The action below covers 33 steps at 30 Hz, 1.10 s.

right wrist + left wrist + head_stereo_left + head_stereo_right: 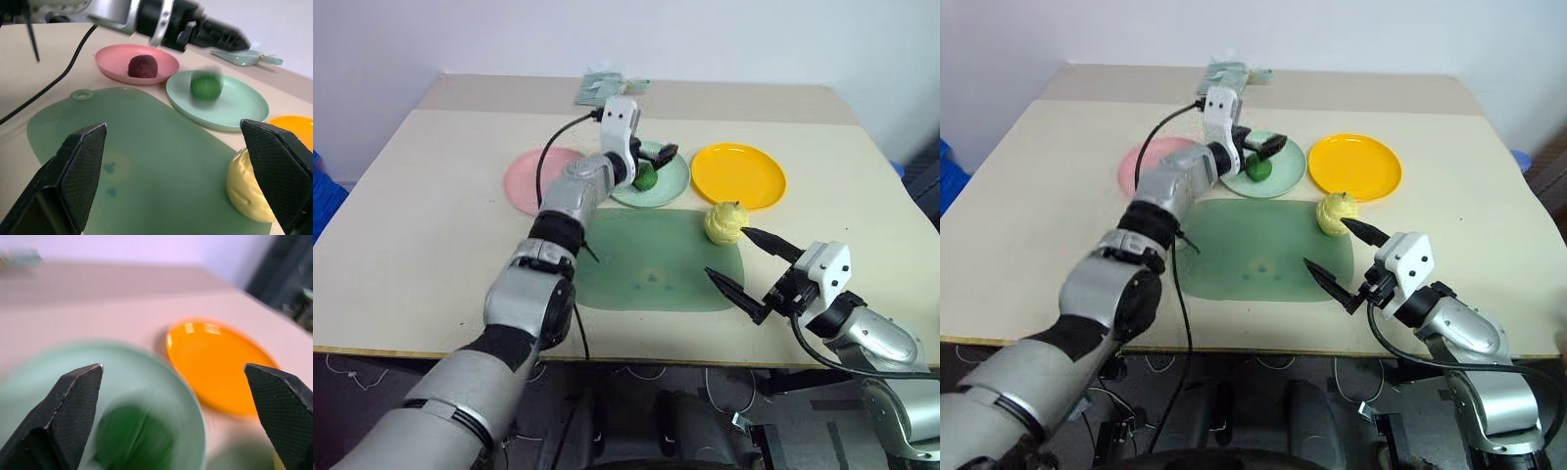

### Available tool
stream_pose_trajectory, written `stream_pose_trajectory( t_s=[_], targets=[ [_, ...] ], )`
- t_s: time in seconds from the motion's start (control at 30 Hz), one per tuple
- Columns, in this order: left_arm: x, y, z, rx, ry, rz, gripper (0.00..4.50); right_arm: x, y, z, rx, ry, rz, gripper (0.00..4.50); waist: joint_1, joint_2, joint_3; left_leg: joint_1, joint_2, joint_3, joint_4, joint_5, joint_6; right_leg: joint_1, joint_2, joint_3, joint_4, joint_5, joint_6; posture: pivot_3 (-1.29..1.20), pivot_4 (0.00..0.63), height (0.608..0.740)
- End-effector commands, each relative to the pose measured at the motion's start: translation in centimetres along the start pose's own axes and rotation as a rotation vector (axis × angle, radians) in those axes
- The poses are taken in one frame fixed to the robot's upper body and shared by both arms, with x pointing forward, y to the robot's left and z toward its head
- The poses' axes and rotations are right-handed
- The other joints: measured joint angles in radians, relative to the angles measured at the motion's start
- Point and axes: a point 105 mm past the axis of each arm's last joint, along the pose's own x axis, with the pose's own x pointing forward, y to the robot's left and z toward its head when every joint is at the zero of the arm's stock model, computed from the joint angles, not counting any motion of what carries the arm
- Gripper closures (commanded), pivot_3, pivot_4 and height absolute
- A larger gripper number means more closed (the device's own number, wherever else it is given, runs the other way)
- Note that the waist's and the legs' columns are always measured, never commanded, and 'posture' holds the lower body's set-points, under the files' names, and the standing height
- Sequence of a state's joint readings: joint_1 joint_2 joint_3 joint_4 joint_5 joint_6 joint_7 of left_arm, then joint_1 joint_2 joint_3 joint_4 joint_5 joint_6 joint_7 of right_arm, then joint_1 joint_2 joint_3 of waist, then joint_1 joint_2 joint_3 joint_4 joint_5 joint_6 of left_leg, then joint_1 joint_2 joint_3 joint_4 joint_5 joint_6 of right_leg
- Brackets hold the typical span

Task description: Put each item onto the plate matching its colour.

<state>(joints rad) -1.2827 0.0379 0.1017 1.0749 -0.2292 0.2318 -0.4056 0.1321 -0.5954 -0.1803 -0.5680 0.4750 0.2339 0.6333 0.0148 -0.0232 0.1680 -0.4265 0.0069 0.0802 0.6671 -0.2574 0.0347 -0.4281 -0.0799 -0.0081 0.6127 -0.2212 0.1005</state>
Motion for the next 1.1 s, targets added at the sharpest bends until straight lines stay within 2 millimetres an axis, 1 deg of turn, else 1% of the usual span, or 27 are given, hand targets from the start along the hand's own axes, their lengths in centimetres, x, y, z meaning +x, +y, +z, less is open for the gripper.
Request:
stream_pose_trajectory(
  t_s=[0.03, 0.13, 0.2, 0.23, 0.27, 0.33, 0.37, 0.43, 0.47, 0.53, 0.57, 0.63, 0.67, 0.7, 0.73, 0.83, 0.9, 1.1],
  targets=[
    [0.5, -0.1, 0.5, -0.015, -0.032, 0.027, 0.05, 0.1, 0.0, 1.6, -0.049, -0.044, -0.006, 0.00, -0.001, 0.000, 0.000, 0.000, 0.000, 0.000, 0.000, 0.000, 0.000, 0.000, 0.000, 0.000, 0.000, 0.000, 0.000, 0.00, 0.150, 0.740],
    [0.6, -0.7, 0.9, -0.030, -0.059, -0.013, 0.05, 0.3, -0.1, 1.7, -0.053, -0.044, -0.009, 0.00, -0.001, 0.000, 0.000, 0.000, 0.000, 0.000, 0.000, 0.000, 0.000, 0.000, 0.000, 0.000, 0.000, 0.000, 0.001, 0.00, 0.150, 0.740],
    [0.4, -1.2, 0.9, -0.040, -0.085, -0.079, 0.05, 0.5, -0.1, 1.6, -0.053, -0.042, -0.014, 0.00, -0.001, 0.000, 0.000, 0.000, 0.000, 0.000, 0.000, 0.000, 0.000, 0.000, 0.000, 0.000, 0.000, 0.000, 0.001, 0.00, 0.150, 0.740],
    [0.1, -1.1, 0.7, -0.031, -0.100, -0.101, 0.05, 0.7, -0.2, 1.5, -0.053, -0.040, -0.019, 0.00, -0.001, 0.000, 0.000, 0.000, 0.000, 0.000, 0.000, 0.000, 0.000, 0.000, 0.000, 0.000, 0.000, 0.000, 0.001, 0.00, 0.150, 0.740],
    [-0.3, -0.9, 0.4, -0.005, -0.118, -0.114, 0.05, 0.9, -0.3, 1.4, -0.052, -0.036, -0.025, 0.00, -0.002, 0.000, 0.000, 0.000, 0.000, 0.000, 0.000, 0.000, 0.000, 0.000, 0.000, 0.000, 0.000, 0.000, 0.001, 0.00, 0.150, 0.740],
    [-2.0, -1.0, 0.1, 0.063, -0.212, -0.201, 0.05, 1.5, -0.8, 0.8, -0.064, -0.016, -0.052, 0.00, -0.008, 0.002, -0.001, 0.001, 0.000, 0.000, 0.000, 0.000, 0.000, 0.000, -0.001, 0.000, 0.000, 0.000, -0.001, 0.00, 0.150, 0.740],
    [-2.8, -0.9, -0.4, 0.079, -0.219, -0.231, 0.05, 1.7, -1.0, 0.5, -0.068, -0.008, -0.062, 0.00, -0.009, 0.002, -0.001, 0.001, 0.001, 0.002, -0.001, 0.000, 0.000, 0.000, -0.001, 0.001, 0.000, -0.001, -0.002, 0.00, 0.150, 0.740],
    [-5.9, -0.7, -1.8, 0.069, -0.204, -0.326, 0.05, 2.2, -1.9, -0.4, -0.062, 0.021, -0.102, 0.00, -0.017, 0.002, -0.001, 0.002, 0.002, 0.002, -0.002, 0.000, 0.000, 0.000, -0.001, 0.002, 0.002, -0.001, -0.002, 0.00, 0.150, 0.740],
    [-7.9, -0.7, -2.3, 0.074, -0.200, -0.384, 0.05, 2.6, -2.4, -0.8, -0.068, 0.029, -0.118, 0.00, -0.022, 0.002, -0.001, 0.002, 0.002, 0.001, -0.002, 0.000, -0.001, -0.001, -0.001, 0.002, 0.003, -0.001, -0.003, 0.00, 0.150, 0.740],
    [-11.7, -0.8, -3.5, 0.142, -0.168, -0.456, 0.05, 3.2, -2.9, -1.2, -0.069, 0.029, -0.127, 0.00, -0.034, 0.003, -0.001, 0.002, 0.003, 0.002, -0.002, 0.001, -0.001, -0.002, -0.002, 0.003, 0.003, -0.001, -0.003, 0.00, 0.150, 0.740],
    [-13.5, -0.7, -4.2, 0.181, -0.141, -0.472, 0.05, 3.5, -3.2, -1.3, -0.065, 0.027, -0.133, 0.00, -0.032, 0.003, 0.000, 0.002, 0.003, 0.002, -0.002, 0.001, -0.002, -0.002, -0.002, 0.003, 0.004, -0.001, -0.003, 0.00, 0.150, 0.740],
    [-17.0, -0.6, -5.1, 0.181, -0.097, -0.494, 0.05, 4.0, -3.8, -1.4, -0.064, 0.022, -0.149, 0.00, -0.027, 0.004, 0.000, 0.002, 0.003, 0.001, -0.002, 0.002, -0.004, -0.003, -0.004, 0.003, 0.005, -0.001, -0.004, 0.00, 0.150, 0.740],
    [-19.0, -0.3, -5.3, 0.178, -0.083, -0.497, 0.05, 4.4, -4.1, -1.5, -0.064, 0.018, -0.148, 0.00, -0.025, 0.004, -0.001, 0.002, 0.003, 0.000, -0.002, 0.002, -0.004, -0.003, -0.005, 0.003, 0.005, -0.001, -0.005, 0.00, 0.150, 0.740],
    [-20.3, -0.1, -5.4, 0.177, -0.073, -0.499, 0.05, 4.6, -4.2, -1.5, -0.065, 0.014, -0.146, 0.00, -0.029, 0.004, -0.001, 0.002, 0.003, 0.000, -0.003, 0.002, -0.005, -0.002, -0.006, 0.003, 0.005, 0.000, -0.006, 0.00, 0.150, 0.740],
    [-22.1, 0.0, -5.7, 0.209, -0.045, -0.510, 0.05, 5.0, -4.5, -1.6, -0.064, 0.011, -0.138, 0.00, -0.031, 0.004, -0.001, 0.002, 0.003, 0.000, -0.003, 0.001, -0.005, -0.002, -0.007, 0.003, 0.005, 0.000, -0.006, 0.00, 0.150, 0.740],
    [-25.2, -0.4, -5.7, 0.256, 0.011, -0.537, 0.05, 5.8, -5.0, -1.9, -0.064, 0.010, -0.121, 0.00, -0.027, 0.005, -0.001, 0.002, 0.003, 0.000, -0.003, 0.000, -0.008, -0.002, -0.009, 0.001, 0.003, 0.000, -0.007, 0.00, 0.150, 0.740],
    [-26.5, -1.1, -5.4, 0.263, 0.026, -0.544, 0.05, 6.3, -5.5, -2.1, -0.063, 0.010, -0.112, 0.00, -0.026, 0.005, -0.001, 0.002, 0.003, 0.001, -0.003, 0.000, -0.008, -0.001, -0.010, 0.000, 0.002, 0.000, -0.007, 0.00, 0.150, 0.740],
    [-29.0, -3.4, -4.6, 0.272, 0.053, -0.575, 0.05, 7.2, -7.0, -2.7, -0.057, 0.019, -0.105, 0.00, -0.035, 0.006, -0.001, 0.001, 0.003, 0.003, -0.005, 0.000, -0.008, -0.001, -0.012, -0.001, 0.001, 0.000, -0.007, 0.00, 0.150, 0.740]
  ],
)
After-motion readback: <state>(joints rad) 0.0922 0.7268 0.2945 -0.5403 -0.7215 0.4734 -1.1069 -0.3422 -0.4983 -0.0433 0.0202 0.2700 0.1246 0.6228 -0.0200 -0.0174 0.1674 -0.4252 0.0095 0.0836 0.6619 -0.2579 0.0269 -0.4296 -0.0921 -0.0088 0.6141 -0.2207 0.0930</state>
